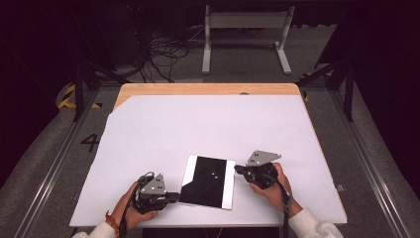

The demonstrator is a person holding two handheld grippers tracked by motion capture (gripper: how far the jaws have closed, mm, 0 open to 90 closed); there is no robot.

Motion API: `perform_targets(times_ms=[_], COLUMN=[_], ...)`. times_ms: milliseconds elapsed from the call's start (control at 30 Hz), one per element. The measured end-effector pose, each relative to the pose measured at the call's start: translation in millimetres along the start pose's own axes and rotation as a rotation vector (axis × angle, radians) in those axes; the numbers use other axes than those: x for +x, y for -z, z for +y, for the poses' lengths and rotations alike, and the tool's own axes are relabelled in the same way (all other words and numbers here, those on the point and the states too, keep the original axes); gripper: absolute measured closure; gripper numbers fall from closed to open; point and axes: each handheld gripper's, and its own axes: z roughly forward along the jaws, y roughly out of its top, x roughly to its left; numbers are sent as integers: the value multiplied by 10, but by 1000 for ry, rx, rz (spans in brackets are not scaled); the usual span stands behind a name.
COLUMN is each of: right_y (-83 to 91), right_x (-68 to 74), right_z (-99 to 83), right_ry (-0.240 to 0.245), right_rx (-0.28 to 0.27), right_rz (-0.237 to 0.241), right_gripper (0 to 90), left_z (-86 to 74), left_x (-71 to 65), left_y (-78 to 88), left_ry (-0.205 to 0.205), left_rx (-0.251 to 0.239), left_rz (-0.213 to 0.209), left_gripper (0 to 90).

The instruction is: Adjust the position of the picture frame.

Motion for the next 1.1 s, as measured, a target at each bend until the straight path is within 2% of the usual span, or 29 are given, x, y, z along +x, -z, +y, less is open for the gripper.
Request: perform_targets(times_ms=[33, 167, 233, 400, 633, 800, 833, 900, 1000, 1100], right_y=[48, 178, 202, 254, 264, 256, 247, 254, 250, 261], right_x=[64, 292, 364, 521, 580, 578, 577, 582, 604, 564], right_z=[-11, -111, -154, -248, -324, -348, -365, -365, -364, -379], right_ry=[6, 35, 51, 72, 82, 84, 96, 88, 105, 98], right_rx=[-3, 8, 20, 44, 68, 84, 96, 95, 98, 93], right_rz=[16, 70, 76, 128, 147, 137, 128, 138, 122, 95], right_gripper=[900, 900, 900, 900, 900, 900, 900, 900, 900, 900], left_z=[10, 18, 22, 55, 122, 162, 174, 193, 206, 215], left_x=[-19, -38, -53, -96, -153, -181, -191, -200, -208, -218], left_y=[0, -9, -19, -55, -130, -167, -186, -209, -228, -234], left_ry=[-6, -7, -3, -6, -12, -27, -20, -17, -19, -16], left_rx=[6, 10, 7, 6, 2, 7, 1, -2, -5, -2], left_rz=[12, 11, 9, 5, -13, -18, -26, -32, -40, -41], left_gripper=[873, 888, 895, 897, 896, 895, 894, 894, 893, 891])
